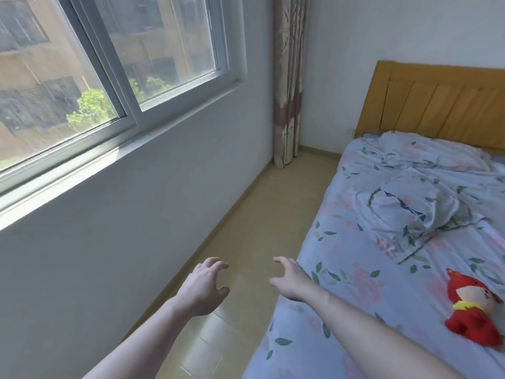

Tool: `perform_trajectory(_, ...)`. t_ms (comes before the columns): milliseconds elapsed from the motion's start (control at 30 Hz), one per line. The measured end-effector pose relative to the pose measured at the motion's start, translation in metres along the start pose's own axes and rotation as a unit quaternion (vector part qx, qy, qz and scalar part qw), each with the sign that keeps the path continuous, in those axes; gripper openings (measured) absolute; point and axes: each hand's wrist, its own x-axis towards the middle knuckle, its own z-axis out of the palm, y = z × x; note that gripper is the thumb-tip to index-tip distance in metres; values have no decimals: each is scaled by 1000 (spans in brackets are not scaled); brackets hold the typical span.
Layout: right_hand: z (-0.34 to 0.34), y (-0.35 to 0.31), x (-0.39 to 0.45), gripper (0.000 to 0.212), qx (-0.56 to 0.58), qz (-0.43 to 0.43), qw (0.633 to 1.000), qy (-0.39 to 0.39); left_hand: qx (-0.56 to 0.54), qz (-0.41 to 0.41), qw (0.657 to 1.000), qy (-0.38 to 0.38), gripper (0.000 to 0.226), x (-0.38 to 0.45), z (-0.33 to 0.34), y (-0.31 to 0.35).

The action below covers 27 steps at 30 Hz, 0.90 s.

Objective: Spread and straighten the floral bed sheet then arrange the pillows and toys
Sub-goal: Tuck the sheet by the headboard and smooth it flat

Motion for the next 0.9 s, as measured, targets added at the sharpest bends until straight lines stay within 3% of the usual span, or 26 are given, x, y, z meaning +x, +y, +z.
perform_trajectory(200, 45, -75, 68, 67, 41, 59, 996, 49, 40, 50, 997, -47, 63, 91, -62, -101)
perform_trajectory(333, 36, -99, 89, 66, 57, 72, 993, 75, 75, 85, 992, -62, 63, 140, -92, -115)
perform_trajectory(633, -55, -93, 142, 69, 144, 126, 963, 189, 102, 223, 965, -94, 63, 284, -131, -31)
perform_trajectory(900, -169, -35, 229, 69, 194, 174, 938, 228, 127, 250, 953, -115, 63, 436, -138, 69)
